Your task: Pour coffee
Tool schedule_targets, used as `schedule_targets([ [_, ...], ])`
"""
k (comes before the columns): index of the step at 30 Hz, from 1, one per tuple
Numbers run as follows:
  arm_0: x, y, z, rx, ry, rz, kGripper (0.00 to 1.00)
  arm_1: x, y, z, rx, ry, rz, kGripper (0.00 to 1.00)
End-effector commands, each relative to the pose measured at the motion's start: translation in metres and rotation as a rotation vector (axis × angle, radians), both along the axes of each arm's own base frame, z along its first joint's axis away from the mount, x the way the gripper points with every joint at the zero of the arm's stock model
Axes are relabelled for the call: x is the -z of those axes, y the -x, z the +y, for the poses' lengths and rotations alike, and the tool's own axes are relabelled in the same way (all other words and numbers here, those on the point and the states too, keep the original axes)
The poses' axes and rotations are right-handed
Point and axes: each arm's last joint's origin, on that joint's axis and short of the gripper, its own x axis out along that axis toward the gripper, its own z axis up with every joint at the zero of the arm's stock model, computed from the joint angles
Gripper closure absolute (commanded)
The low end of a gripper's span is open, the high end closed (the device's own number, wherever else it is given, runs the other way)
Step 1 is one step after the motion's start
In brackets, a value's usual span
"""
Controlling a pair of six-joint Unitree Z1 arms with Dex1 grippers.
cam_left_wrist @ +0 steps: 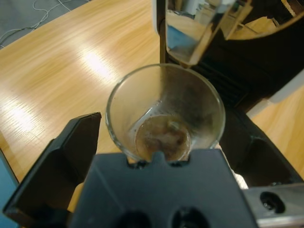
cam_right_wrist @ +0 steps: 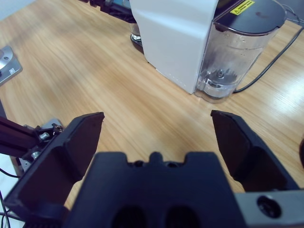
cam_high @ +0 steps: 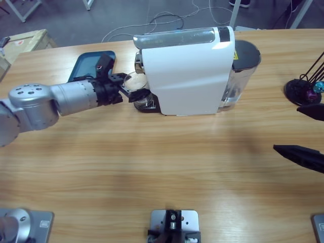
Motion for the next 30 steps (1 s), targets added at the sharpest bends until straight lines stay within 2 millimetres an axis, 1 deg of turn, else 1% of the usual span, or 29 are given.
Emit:
schedule_targets([
  [1, 0.016, -0.013, -0.008, 0.029, -0.007, 0.027, 0.091, 0.009, -0.001, 0.003, -0.028, 0.027, 0.030, 0.000],
  [2, 0.017, -0.013, -0.008, 0.034, -0.008, 0.032, 0.139, 0.009, -0.001, 0.004, -0.028, 0.027, 0.031, 0.000],
  [3, 0.019, -0.013, -0.009, 0.040, -0.009, 0.037, 0.168, 0.009, -0.001, 0.004, -0.028, 0.027, 0.031, 0.000],
  [6, 0.022, -0.013, -0.009, 0.051, -0.010, 0.045, 0.362, 0.009, -0.001, 0.004, -0.028, 0.028, 0.032, 0.000],
  [7, 0.022, -0.012, -0.009, 0.053, -0.010, 0.046, 0.402, 0.009, -0.002, 0.004, -0.028, 0.028, 0.032, 0.000],
  [11, 0.018, -0.009, -0.006, 0.052, -0.008, 0.042, 0.405, 0.009, -0.002, 0.004, -0.027, 0.030, 0.033, 0.000],
  [13, 0.016, -0.002, 0.000, 0.034, -0.021, 0.041, 0.405, 0.009, -0.002, 0.004, -0.027, 0.030, 0.033, 0.000],
  [17, 0.003, 0.018, 0.021, -0.029, -0.041, 0.014, 0.405, 0.009, -0.002, 0.004, -0.027, 0.030, 0.033, 0.000],
  [19, -0.006, 0.026, 0.030, -0.068, -0.042, -0.013, 0.405, 0.009, -0.002, 0.004, -0.028, 0.029, 0.033, 0.000],
  [21, -0.015, 0.027, 0.042, -0.135, -0.042, -0.047, 0.405, 0.009, -0.002, 0.004, -0.028, 0.029, 0.033, 0.000],
  [24, -0.025, 0.015, 0.065, -0.268, -0.035, -0.086, 0.405, 0.008, -0.001, 0.004, -0.028, 0.026, 0.030, 0.000],
  [27, -0.030, -0.006, 0.086, -0.417, -0.042, -0.116, 0.405, 0.008, -0.001, 0.003, -0.029, 0.023, 0.026, 0.000],
  [29, -0.026, -0.025, 0.103, -0.509, -0.032, -0.106, 0.405, 0.008, 0.000, 0.003, -0.029, 0.022, 0.025, 0.000],
  [30, -0.020, -0.034, 0.111, -0.550, -0.025, -0.095, 0.405, 0.008, 0.000, 0.002, -0.029, 0.020, 0.023, 0.000],
])
